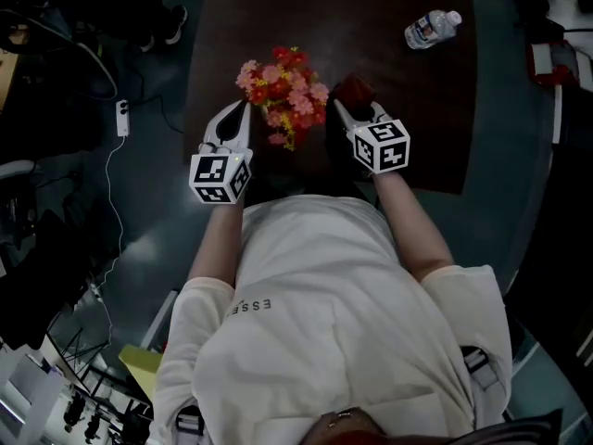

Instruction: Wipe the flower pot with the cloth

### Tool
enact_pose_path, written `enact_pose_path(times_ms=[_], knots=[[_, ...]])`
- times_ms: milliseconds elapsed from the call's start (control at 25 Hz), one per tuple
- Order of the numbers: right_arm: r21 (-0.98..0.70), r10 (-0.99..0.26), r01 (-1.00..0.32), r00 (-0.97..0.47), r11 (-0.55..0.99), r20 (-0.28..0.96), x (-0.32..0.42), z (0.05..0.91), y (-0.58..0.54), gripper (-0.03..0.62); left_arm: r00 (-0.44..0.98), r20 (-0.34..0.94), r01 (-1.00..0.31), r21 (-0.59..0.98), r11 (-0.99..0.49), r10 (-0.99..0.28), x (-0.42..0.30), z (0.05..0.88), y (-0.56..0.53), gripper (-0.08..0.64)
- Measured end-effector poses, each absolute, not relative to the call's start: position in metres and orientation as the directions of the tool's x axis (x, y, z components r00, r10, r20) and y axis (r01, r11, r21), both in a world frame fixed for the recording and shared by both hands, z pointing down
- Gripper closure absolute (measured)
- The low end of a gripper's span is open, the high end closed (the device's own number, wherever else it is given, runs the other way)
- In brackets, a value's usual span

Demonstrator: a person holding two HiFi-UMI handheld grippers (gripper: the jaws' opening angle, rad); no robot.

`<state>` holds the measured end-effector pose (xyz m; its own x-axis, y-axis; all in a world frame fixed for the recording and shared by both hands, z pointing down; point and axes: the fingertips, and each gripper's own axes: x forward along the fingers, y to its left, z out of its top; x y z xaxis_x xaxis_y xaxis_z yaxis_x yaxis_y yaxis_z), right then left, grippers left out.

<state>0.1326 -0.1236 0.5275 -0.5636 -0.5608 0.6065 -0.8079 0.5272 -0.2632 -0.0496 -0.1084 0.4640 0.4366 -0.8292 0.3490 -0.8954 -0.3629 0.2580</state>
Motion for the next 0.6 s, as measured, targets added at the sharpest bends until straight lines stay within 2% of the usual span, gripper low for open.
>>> enact_pose_path(times_ms=[240,600], knots=[[-0.17,-0.666,-0.916,-0.383,0.364,0.64,0.121,0.532,-0.087,0.548,0.613,0.333,-0.79,0.296,-0.537,-0.717,-0.054,0.471,-0.099,0.546],[-0.172,-0.715,-0.98,-0.188,0.096,0.674,0.077,0.535,-0.005,0.548,0.773,0.328,-0.626,0.259,-0.736,-0.543,-0.097,0.46,-0.062,0.548]])
